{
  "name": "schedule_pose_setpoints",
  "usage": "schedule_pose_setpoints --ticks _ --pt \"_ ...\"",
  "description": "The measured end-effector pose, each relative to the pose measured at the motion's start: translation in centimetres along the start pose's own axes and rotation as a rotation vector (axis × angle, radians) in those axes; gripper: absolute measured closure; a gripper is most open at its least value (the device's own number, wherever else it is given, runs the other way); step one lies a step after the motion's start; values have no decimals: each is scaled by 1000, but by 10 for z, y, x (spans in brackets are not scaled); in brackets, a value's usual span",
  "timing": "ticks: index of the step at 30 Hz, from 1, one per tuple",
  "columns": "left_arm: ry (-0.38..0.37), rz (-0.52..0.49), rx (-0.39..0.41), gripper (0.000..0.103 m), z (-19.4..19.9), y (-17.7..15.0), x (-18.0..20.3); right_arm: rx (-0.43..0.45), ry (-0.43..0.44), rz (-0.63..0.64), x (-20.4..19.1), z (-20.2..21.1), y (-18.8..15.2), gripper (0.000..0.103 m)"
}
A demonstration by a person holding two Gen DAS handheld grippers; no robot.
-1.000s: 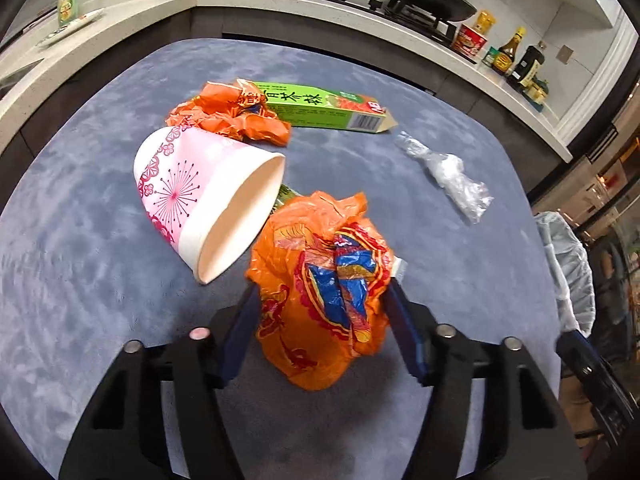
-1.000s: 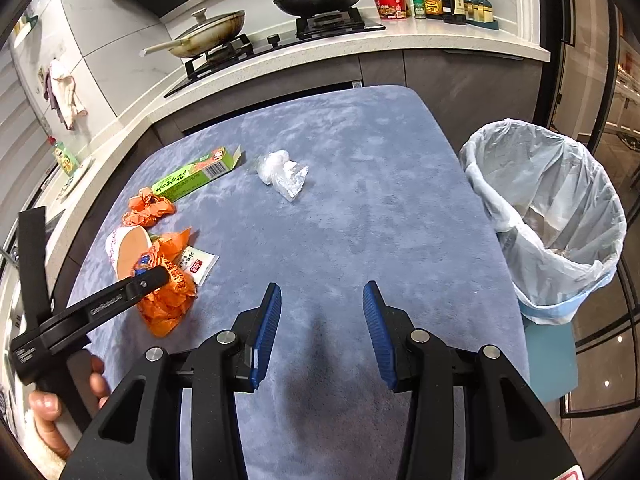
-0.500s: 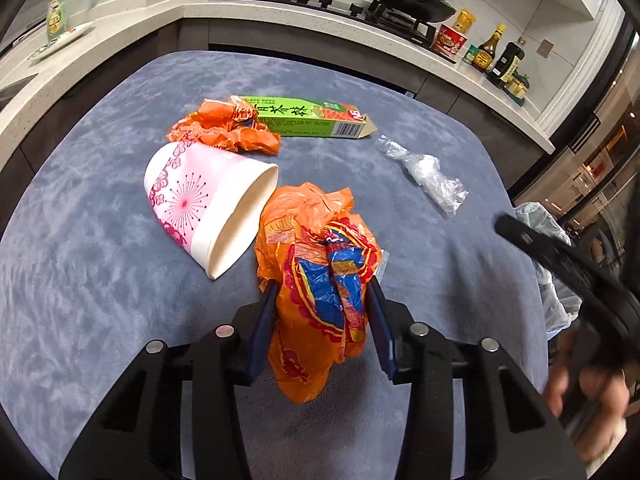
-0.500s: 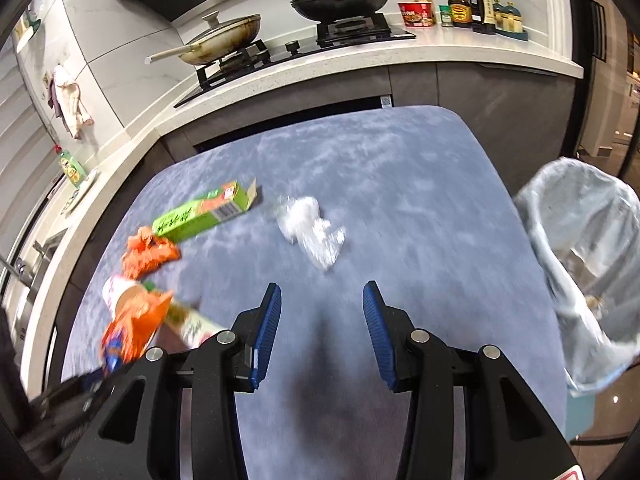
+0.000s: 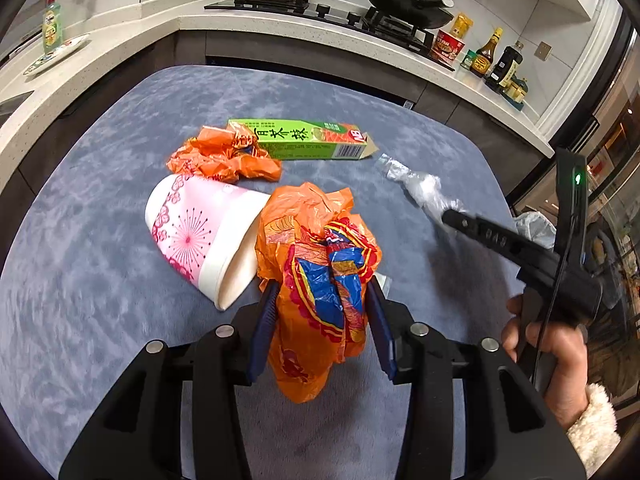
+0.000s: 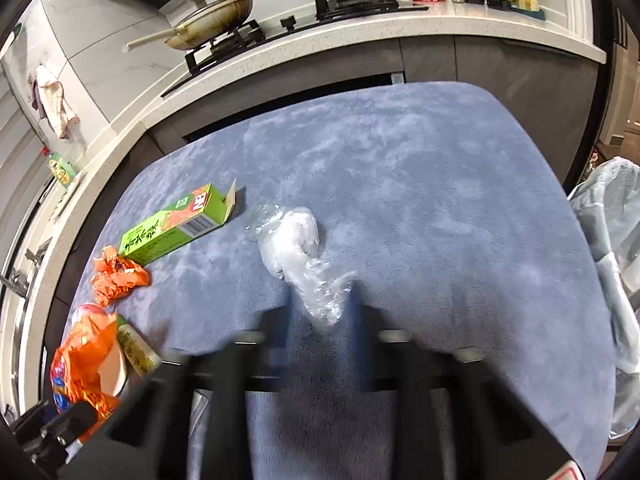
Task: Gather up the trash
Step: 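Grasp the clear plastic wrap with the right gripper while the left gripper holds the chip bag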
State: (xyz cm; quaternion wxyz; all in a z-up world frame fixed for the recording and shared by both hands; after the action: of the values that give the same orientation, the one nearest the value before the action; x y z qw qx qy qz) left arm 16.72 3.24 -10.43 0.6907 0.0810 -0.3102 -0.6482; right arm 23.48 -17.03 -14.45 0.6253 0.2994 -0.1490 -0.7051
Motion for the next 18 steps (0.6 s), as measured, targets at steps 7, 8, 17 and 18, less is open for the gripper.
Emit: schedule_pose_setpoints --ticks 7,8,17,18 --pt "-15 -14 22 62 8 5 13 51 22 -14 3 40 -14 99" --pt "-19 -17 23 62 9 4 15 65 24 -22 5 53 -18 99" --pt "-78 -85 26 62 23 -14 66 137 -29 -80 43 144 -59 99" --pt "-88 -100 22 62 24 -18 76 140 -58 -86 53 155 -66 99"
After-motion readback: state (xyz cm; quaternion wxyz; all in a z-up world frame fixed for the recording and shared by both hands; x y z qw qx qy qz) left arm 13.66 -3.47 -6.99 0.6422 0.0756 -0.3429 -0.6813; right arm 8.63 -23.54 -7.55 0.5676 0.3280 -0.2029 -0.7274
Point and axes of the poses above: each gripper's, at about its wrist camera, not at the fingertips, and z roughly against the way its jaws point, x to its right, y to its top, the point moved 6 cm from there along -z, roughly the way its jaws point, and after that the axes turned 8 degrees about z, right-handed, at the moved point
